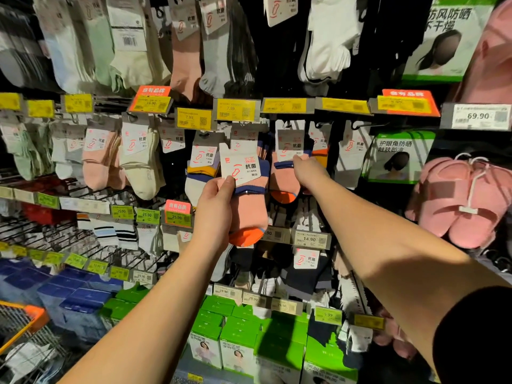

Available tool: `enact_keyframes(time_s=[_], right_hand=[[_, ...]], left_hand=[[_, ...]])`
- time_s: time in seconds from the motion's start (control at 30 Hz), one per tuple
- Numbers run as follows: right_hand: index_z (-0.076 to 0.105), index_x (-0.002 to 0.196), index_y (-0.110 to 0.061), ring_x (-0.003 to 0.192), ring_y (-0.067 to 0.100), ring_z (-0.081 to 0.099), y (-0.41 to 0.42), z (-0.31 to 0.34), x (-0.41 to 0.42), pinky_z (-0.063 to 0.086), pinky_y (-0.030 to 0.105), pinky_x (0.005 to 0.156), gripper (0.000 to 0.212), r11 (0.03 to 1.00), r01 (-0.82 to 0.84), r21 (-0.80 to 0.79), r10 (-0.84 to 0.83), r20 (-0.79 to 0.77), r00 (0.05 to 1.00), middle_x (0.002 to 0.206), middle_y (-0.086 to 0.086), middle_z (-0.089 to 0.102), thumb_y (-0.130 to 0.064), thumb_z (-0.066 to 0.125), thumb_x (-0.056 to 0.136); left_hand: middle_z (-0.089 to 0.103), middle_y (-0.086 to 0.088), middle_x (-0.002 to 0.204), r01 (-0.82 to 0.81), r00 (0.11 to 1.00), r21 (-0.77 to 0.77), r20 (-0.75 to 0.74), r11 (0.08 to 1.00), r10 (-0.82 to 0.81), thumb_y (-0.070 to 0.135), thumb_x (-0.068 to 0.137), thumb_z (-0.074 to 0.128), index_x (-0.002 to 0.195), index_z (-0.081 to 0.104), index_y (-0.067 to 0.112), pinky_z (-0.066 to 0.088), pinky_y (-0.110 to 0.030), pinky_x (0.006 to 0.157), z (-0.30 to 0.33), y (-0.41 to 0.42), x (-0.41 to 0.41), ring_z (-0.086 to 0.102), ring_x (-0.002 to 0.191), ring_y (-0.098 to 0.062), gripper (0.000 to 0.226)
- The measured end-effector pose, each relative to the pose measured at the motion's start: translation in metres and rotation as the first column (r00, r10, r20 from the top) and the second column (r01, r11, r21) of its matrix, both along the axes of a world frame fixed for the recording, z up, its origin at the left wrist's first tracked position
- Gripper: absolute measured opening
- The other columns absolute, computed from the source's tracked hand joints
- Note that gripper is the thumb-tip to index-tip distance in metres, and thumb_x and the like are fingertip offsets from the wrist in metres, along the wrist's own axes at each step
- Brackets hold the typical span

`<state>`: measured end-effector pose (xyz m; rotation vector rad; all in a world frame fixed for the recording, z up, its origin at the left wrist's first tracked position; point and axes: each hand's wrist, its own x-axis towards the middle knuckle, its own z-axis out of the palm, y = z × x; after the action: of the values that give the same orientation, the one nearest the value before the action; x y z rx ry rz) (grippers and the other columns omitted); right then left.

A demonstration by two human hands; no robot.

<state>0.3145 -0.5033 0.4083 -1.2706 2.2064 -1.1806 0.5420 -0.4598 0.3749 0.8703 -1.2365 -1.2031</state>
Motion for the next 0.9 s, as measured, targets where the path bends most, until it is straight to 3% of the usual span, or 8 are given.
enact_keyframes(time_s=[0.17,0.33,0.4,0.47,0.6,0.67,0.8,0.9], right_hand=[[0.034,0.148,-0.005,0.127,0.035,0.051,0.011,-0.017,-0.009,0.042,0.036,0.086,0.081,0.991,0.127,0.051,-0.124,-0.05,0.991,0.145,0.015,0.046,-0.066,0.041,0.096],[0.052,0.119,-0.014,0.117,0.028,0.053,0.046,-0.043,0.001,0.045,0.038,0.091,0.045,0.928,0.223,-0.3,-0.219,0.047,0.975,0.127,0.008,0.049,-0.052,0.055,0.095],[0.054,0.104,-0.018,0.098,0.021,0.058,0.062,-0.049,0.014,0.046,0.034,0.08,0.028,0.918,0.175,-0.356,-0.144,0.113,0.983,0.112,0.004,0.056,-0.046,0.052,0.1],[0.058,0.095,-0.022,0.083,0.014,0.058,0.075,-0.055,0.03,0.042,0.031,0.07,0.028,0.928,0.059,-0.367,0.034,0.241,0.97,0.099,0.0,0.063,-0.046,0.046,0.103],[0.064,0.109,-0.032,0.094,0.01,0.061,0.086,-0.057,0.052,0.048,0.029,0.078,0.032,0.921,-0.108,-0.374,0.274,0.427,0.862,0.107,-0.008,0.068,-0.057,0.048,0.098],[0.065,0.11,-0.032,0.097,0.008,0.067,0.089,-0.049,0.053,0.053,0.029,0.081,0.025,0.907,-0.137,-0.397,0.307,0.402,0.863,0.106,-0.011,0.072,-0.049,0.051,0.1],[0.06,0.116,-0.03,0.089,0.0,0.066,0.089,-0.033,0.045,0.051,0.015,0.067,0.016,0.898,-0.132,-0.419,0.278,0.308,0.91,0.099,-0.015,0.069,-0.034,0.053,0.103],[0.061,0.118,-0.027,0.096,0.013,0.068,0.081,-0.024,0.038,0.057,0.033,0.083,0.02,0.91,-0.086,-0.407,0.225,0.307,0.925,0.106,-0.007,0.071,-0.036,0.054,0.102]], left_hand=[[0.074,-0.007,0.103,0.011,1.0,0.005,-0.007,1.0,-0.011,0.039,0.099,0.056,0.106,0.064,0.018,0.055,-0.052,0.087,-0.005,-0.003,-0.001,0.071,0.093,-0.025,0.023],[0.074,-0.005,0.102,0.028,1.0,-0.001,-0.008,1.0,-0.028,0.037,0.1,0.056,0.107,0.062,0.019,0.056,-0.047,0.082,-0.01,-0.005,-0.007,0.071,0.094,-0.025,0.021],[0.074,-0.004,0.101,0.047,0.999,-0.01,0.002,0.999,-0.047,0.037,0.099,0.056,0.104,0.063,0.021,0.056,-0.045,0.081,-0.011,-0.005,-0.012,0.071,0.093,-0.024,0.018],[0.075,-0.004,0.101,0.072,0.997,-0.01,0.005,0.997,-0.072,0.033,0.101,0.056,0.102,0.063,0.022,0.056,-0.043,0.079,-0.012,-0.005,-0.019,0.072,0.089,-0.02,0.014],[0.076,-0.004,0.102,0.126,0.992,-0.022,0.015,0.992,-0.126,0.034,0.098,0.059,0.1,0.067,0.023,0.058,-0.045,0.083,-0.014,-0.006,-0.034,0.073,0.095,-0.025,0.013],[0.076,-0.004,0.104,0.166,0.986,-0.033,0.032,0.986,-0.165,0.035,0.097,0.059,0.107,0.069,0.022,0.056,-0.043,0.084,-0.012,-0.005,-0.04,0.071,0.1,-0.028,0.018],[0.075,0.002,0.105,0.224,0.97,-0.057,0.114,0.973,-0.216,0.044,0.093,0.059,0.105,0.07,0.033,0.053,-0.039,0.085,-0.009,-0.008,-0.052,0.07,0.101,-0.022,0.019],[0.073,-0.002,0.106,0.208,0.967,-0.02,0.155,0.978,-0.203,0.037,0.098,0.06,0.114,0.065,0.02,0.054,-0.035,0.08,-0.001,-0.013,-0.062,0.069,0.094,-0.017,0.024]])
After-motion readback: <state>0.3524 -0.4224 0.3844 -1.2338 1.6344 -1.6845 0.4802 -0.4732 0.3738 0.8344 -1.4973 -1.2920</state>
